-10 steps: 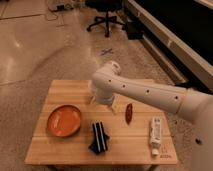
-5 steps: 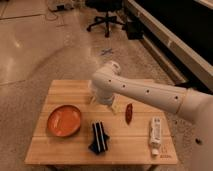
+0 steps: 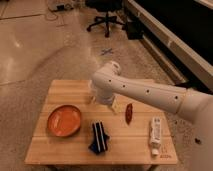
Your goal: Drag the pepper across the table
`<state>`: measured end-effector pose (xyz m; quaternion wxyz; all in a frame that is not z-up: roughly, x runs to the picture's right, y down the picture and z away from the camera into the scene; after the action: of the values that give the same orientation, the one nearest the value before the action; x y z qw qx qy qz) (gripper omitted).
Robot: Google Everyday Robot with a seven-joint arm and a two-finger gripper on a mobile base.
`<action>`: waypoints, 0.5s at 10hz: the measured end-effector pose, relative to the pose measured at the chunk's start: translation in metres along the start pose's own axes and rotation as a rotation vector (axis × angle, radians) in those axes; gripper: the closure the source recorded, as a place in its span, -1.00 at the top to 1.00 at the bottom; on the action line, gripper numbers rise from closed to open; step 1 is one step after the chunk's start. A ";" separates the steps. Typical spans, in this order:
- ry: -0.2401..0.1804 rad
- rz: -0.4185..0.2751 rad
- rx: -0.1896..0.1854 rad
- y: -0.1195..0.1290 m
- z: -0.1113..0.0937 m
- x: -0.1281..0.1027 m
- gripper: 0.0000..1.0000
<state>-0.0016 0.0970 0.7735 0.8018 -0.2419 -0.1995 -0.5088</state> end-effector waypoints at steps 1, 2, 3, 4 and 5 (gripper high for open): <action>0.006 0.010 -0.011 0.013 0.004 0.009 0.60; 0.012 0.015 -0.021 0.022 0.009 0.015 0.60; 0.013 0.022 -0.024 0.031 0.016 0.022 0.60; 0.005 0.033 -0.025 0.041 0.025 0.029 0.60; -0.004 0.042 -0.025 0.050 0.033 0.033 0.60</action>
<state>0.0548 0.1107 0.8096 0.8087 -0.2568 -0.1896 -0.4940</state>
